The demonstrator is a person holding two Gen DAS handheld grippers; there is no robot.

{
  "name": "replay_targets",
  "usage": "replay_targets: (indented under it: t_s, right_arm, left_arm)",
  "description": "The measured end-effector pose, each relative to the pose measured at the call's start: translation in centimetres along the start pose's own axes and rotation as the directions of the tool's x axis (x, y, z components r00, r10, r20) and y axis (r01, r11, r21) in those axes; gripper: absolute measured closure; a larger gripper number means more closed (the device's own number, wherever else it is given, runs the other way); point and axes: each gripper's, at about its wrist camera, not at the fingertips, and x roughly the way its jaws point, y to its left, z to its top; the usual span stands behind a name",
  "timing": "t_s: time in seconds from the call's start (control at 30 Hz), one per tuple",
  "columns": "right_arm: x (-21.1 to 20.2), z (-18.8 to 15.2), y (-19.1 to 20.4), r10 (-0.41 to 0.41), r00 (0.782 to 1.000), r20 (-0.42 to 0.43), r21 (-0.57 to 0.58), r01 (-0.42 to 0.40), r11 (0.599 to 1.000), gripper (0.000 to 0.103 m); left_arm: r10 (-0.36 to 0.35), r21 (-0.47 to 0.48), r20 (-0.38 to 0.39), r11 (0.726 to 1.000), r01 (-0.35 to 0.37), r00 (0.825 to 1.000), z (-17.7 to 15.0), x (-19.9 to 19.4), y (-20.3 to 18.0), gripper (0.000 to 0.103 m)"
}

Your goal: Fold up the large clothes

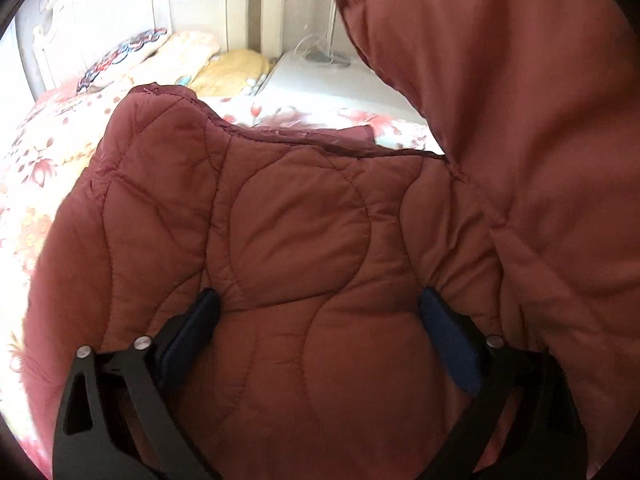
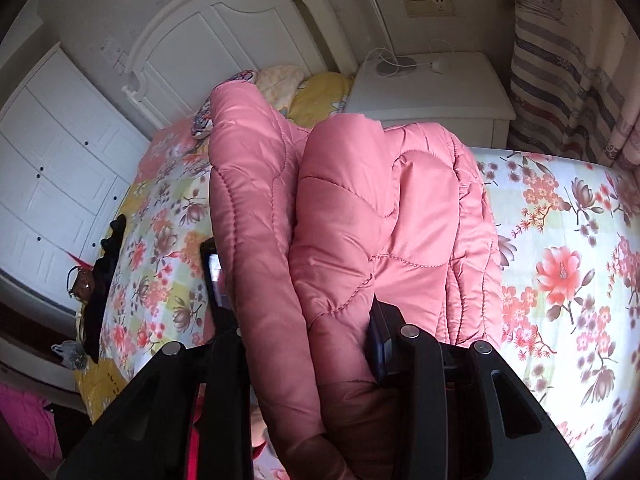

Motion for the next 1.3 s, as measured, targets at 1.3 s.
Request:
replay_targets:
  t_s: [1.3]
  right_arm:
    - [14.1,-4.5,10.6,-0.092,0.995,-0.040,0.018,0.093,0.996,0.034]
  left_arm:
    - [0.075,-0.109,0.047,0.992,-0.070,0.996,-1.8,-3.0,18.0,0.008]
